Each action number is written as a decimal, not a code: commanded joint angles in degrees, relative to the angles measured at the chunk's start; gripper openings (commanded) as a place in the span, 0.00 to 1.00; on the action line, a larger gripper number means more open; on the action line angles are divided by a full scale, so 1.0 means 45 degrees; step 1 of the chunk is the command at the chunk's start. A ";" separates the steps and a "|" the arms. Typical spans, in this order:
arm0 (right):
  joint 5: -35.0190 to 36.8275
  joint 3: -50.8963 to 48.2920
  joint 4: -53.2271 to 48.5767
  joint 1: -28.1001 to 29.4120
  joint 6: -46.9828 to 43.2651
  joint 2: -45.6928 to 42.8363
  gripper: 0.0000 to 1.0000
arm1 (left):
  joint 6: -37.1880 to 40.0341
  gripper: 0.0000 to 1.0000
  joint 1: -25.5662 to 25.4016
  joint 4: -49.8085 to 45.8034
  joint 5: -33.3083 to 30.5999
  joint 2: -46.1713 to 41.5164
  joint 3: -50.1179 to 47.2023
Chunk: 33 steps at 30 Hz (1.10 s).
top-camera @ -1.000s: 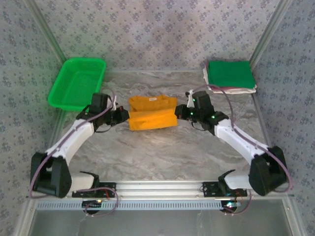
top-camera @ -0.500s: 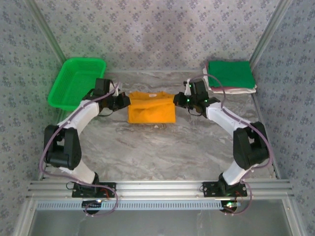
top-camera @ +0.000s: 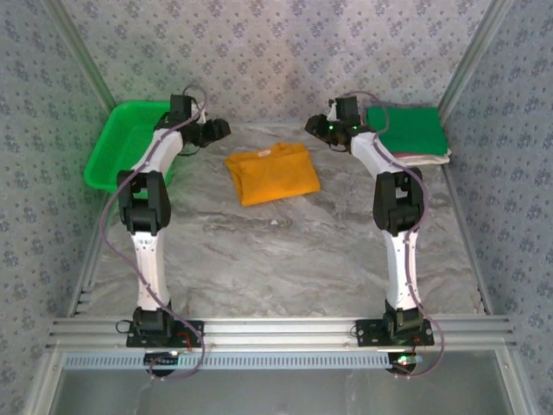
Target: Fold and stack the t-shirts
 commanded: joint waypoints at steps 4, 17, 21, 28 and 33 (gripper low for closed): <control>-0.0979 -0.2959 -0.0376 0.0301 -0.0828 -0.2176 0.37 | 0.0160 0.54 -0.1060 0.1273 -0.0458 -0.3713 -0.4324; 0.0178 -0.3138 -0.1330 0.1699 -0.2749 -0.1465 0.39 | 0.0142 0.59 -0.2481 0.2806 -0.0767 -0.2389 -0.6389; 0.0155 -0.2137 -0.1919 0.1945 -0.2619 -0.0220 0.36 | 0.0068 0.56 -0.2761 0.3024 -0.0920 -0.2008 -0.6548; 0.0638 -0.4507 -0.1226 0.2504 -0.2364 -0.0790 0.32 | -0.0346 0.54 -0.2884 0.4682 -0.1284 -0.3479 -1.0156; 0.0853 -0.8476 0.0099 0.3258 -0.1274 -0.2693 0.30 | -0.0411 0.52 -0.2905 0.5132 -0.1843 -0.5378 -1.3097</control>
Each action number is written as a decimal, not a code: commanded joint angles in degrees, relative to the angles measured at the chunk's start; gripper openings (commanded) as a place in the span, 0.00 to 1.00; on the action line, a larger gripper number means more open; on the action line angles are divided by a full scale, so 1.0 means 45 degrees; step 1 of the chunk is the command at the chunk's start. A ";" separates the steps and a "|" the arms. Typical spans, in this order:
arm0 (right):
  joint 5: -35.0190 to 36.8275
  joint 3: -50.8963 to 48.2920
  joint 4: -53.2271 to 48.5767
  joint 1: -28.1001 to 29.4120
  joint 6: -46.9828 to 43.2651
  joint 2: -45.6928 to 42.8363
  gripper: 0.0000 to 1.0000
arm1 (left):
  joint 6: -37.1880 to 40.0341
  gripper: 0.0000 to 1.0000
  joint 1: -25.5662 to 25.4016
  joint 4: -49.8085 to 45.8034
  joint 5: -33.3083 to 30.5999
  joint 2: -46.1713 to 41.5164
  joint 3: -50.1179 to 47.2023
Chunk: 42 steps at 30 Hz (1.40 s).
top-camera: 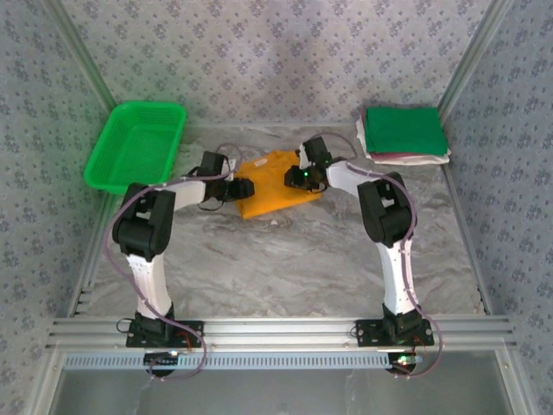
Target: Fold and stack the t-shirts
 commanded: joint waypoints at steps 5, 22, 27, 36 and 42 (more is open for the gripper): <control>0.0114 -0.4862 0.0366 0.1927 0.2924 -0.2893 0.29 | 0.0121 0.50 -0.0036 -0.0948 -0.1760 -0.3164 -0.3096; 0.1220 -0.4051 0.0264 -0.0073 0.0112 -0.4757 0.46 | 0.2469 0.60 0.0758 -0.2353 -0.1762 -0.3323 -0.0304; 0.0831 -0.3485 0.0302 -0.0091 -0.0122 -0.3784 0.49 | 0.2958 0.64 0.0719 -0.2716 -0.1706 -0.1996 0.0606; 0.0483 -0.3105 0.0624 0.0095 0.0064 -0.2796 0.49 | 0.2855 0.59 0.0372 -0.2391 -0.1042 -0.0701 0.0840; 0.0248 -0.3174 0.0574 0.0137 0.0192 -0.2861 0.43 | 0.2582 0.50 0.0367 -0.2026 -0.0916 -0.1365 0.0018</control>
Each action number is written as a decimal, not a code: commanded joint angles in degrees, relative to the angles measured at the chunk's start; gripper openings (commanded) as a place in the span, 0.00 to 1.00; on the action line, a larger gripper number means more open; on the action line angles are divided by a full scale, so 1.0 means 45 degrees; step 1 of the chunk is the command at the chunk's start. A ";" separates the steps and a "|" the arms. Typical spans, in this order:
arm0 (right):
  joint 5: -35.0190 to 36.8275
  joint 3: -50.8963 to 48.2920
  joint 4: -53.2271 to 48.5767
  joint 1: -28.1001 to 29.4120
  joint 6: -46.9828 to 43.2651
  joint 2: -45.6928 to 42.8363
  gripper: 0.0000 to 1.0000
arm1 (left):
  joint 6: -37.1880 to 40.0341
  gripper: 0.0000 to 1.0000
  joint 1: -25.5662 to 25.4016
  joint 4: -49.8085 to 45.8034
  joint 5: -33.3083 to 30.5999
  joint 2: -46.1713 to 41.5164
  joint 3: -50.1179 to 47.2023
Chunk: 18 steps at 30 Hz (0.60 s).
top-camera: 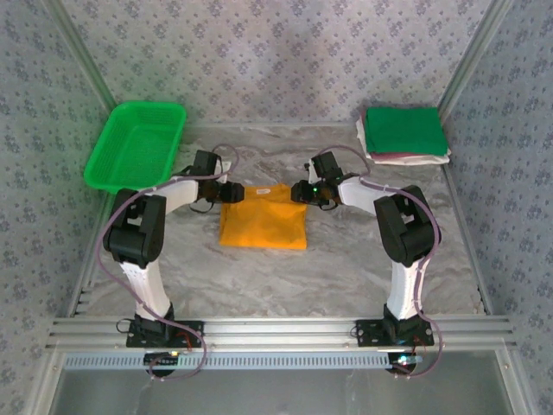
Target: Fold and stack the t-shirts
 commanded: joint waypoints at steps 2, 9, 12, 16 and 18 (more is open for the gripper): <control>-0.0302 0.0177 -0.0094 0.0084 -0.0002 -0.0119 0.44 | -0.0138 0.50 -0.0029 0.0229 0.0586 -0.1044 -0.0569; -0.0825 -0.0757 0.0298 0.0138 0.0284 -0.0731 0.49 | 0.0034 0.53 0.0010 0.0280 0.0661 -0.0812 -0.0669; -0.0849 -0.1055 0.0526 0.0223 0.0232 -0.0793 0.51 | -0.0135 0.53 0.0013 0.0564 0.0990 -0.0534 -0.0713; -0.0819 -0.1385 0.0693 0.0206 0.0111 -0.0819 0.51 | -0.0370 0.43 0.0003 0.1039 0.1251 -0.0626 -0.1052; -0.0781 -0.1539 0.0852 0.0181 0.0135 -0.0783 0.45 | -0.0376 0.36 0.0003 0.1099 0.1225 -0.0698 -0.1179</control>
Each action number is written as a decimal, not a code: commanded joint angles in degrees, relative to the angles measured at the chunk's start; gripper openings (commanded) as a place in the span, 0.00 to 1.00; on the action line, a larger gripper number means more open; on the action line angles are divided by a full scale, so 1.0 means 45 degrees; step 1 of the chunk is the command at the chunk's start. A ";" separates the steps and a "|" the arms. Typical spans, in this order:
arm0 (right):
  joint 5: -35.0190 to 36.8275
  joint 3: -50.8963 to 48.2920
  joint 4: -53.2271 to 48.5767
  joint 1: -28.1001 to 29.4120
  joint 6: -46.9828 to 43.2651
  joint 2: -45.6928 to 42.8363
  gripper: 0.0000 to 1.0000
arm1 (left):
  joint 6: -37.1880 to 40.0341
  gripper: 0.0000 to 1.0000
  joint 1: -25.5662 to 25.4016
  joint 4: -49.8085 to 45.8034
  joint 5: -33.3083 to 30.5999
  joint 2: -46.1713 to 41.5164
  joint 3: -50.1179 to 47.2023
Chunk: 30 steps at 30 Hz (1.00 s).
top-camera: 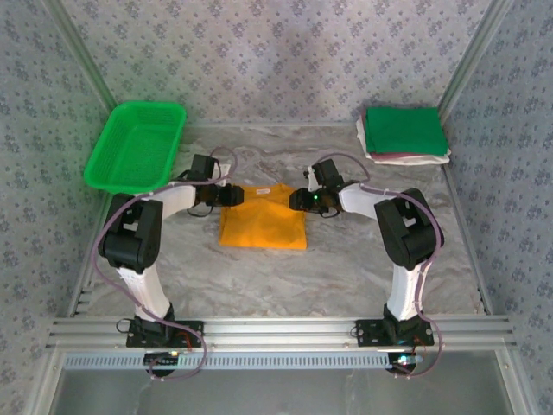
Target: Fold and stack the t-shirts
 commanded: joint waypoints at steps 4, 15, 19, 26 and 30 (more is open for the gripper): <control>-0.0052 -0.0389 0.0373 0.0031 0.0118 -0.0423 0.16 | -0.0055 0.11 0.0032 0.0267 0.0365 -0.0265 -0.0283; 0.0574 -0.1702 -0.0067 0.0217 -0.0167 -0.3383 0.00 | -0.0635 0.00 -0.0034 0.0254 -0.0020 -0.3473 -0.2018; 0.0708 -0.2161 -0.0083 0.0398 -0.0243 -0.4900 0.00 | -0.0869 0.00 -0.0085 0.0032 0.0008 -0.5198 -0.2531; 0.1161 -0.2520 -0.0428 0.0811 -0.0493 -0.7484 0.00 | -0.1111 0.00 -0.0286 -0.1041 0.0068 -0.7937 -0.2875; 0.1453 -0.2518 -0.0499 0.0959 -0.0537 -0.8159 0.00 | -0.1214 0.00 -0.0251 -0.1325 -0.0384 -0.9062 -0.3202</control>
